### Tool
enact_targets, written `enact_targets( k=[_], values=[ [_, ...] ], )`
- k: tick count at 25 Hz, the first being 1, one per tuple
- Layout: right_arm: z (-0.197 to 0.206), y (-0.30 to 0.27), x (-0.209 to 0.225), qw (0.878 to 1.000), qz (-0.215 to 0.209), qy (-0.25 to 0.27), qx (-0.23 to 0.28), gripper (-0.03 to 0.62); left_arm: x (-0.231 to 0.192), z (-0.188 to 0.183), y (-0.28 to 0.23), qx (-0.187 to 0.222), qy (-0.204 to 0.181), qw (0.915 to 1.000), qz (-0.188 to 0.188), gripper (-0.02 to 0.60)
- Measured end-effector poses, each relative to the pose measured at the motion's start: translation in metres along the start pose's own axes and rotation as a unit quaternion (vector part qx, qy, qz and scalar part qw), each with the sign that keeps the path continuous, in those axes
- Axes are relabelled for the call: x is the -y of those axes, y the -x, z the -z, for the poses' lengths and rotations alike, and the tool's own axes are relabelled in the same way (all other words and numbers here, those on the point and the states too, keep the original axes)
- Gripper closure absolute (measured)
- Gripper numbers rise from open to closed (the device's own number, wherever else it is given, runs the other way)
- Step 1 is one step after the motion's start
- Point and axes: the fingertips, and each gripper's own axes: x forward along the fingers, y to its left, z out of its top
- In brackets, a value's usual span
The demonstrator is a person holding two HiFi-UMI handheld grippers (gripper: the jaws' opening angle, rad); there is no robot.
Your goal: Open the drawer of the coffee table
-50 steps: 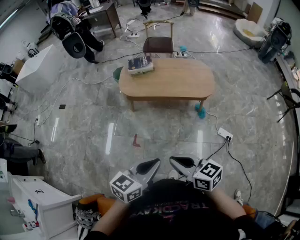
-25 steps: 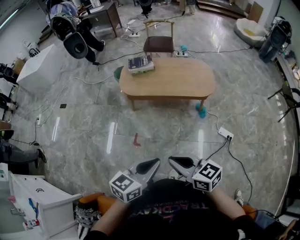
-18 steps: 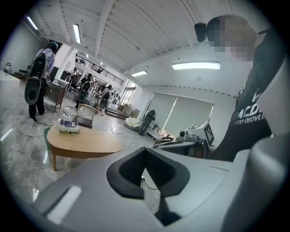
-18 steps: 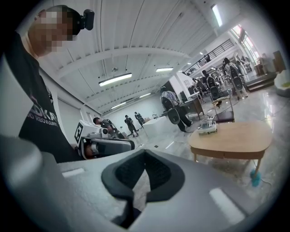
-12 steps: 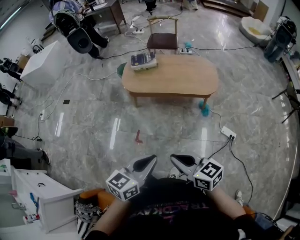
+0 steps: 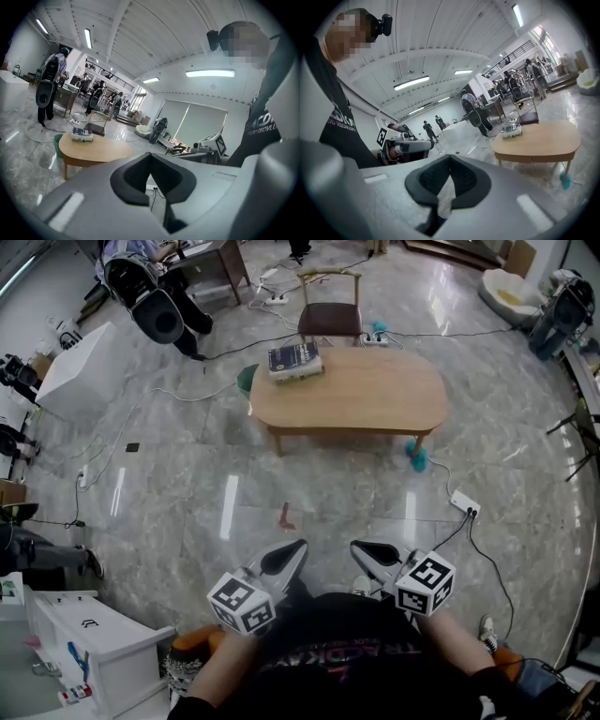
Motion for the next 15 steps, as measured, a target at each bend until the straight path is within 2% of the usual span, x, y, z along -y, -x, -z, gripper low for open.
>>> enact_targets(
  k=[5,15],
  values=[
    [-0.016,-0.067,-0.009,0.999,0.033,-0.012,0.010,0.593,-0.062,-0.016,0.024,-0.022,-0.008,0.9994,0.026,0.580],
    [-0.054,-0.181,-0.011,0.995,0.096,-0.002,0.032,0.593,-0.184,-0.051,0.061,-0.035,-0.021,0.9976,0.055,0.580]
  ],
)
